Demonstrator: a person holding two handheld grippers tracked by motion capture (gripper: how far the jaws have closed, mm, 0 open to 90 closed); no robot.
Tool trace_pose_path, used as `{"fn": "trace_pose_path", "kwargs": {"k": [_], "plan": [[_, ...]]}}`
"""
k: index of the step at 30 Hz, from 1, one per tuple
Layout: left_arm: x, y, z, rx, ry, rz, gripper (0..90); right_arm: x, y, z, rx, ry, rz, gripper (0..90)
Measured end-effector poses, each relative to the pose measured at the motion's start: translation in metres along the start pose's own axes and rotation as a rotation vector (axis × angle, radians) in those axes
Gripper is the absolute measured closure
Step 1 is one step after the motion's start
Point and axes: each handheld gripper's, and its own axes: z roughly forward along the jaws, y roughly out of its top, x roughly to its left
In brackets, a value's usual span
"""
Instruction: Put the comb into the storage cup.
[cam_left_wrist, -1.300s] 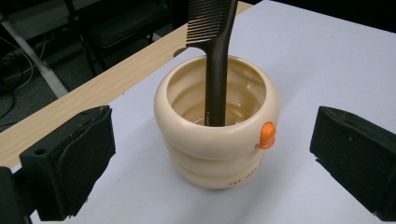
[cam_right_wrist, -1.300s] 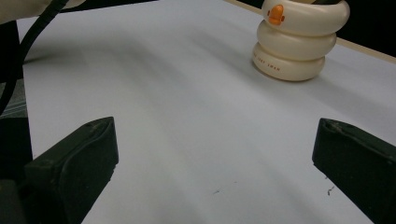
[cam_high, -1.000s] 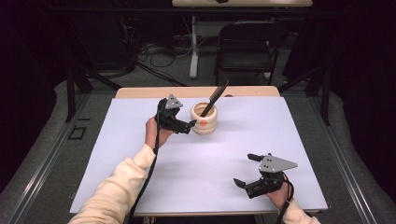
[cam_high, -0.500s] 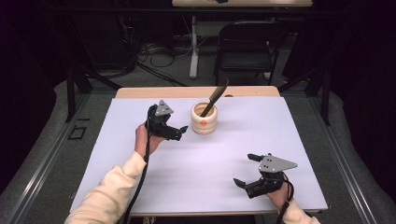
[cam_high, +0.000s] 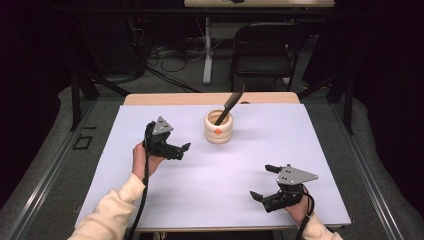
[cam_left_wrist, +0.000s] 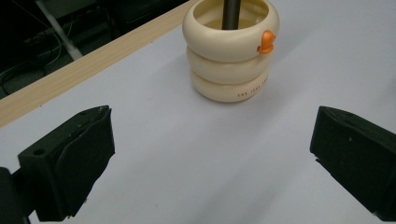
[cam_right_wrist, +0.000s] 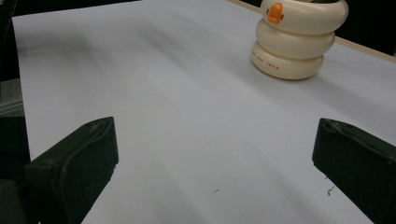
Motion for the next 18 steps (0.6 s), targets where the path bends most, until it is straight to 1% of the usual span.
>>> {"fn": "trace_pose_path", "kwargs": {"k": [11, 13, 18], "plan": [[-0.001, -0.026, -0.014, 0.007, 0.02, -0.028, 0.0, 0.0, 0.0, 0.0, 0.003, -0.002, 0.001, 0.0], [-0.002, -0.029, -0.016, 0.013, 0.019, -0.027, 0.0, 0.0, 0.0, 0.0, 0.002, -0.002, 0.0, 0.0], [-0.005, -0.036, -0.02, 0.01, 0.026, -0.03, 0.0, 0.0, 0.0, 0.0, 0.002, -0.002, 0.0, 0.0]]}}
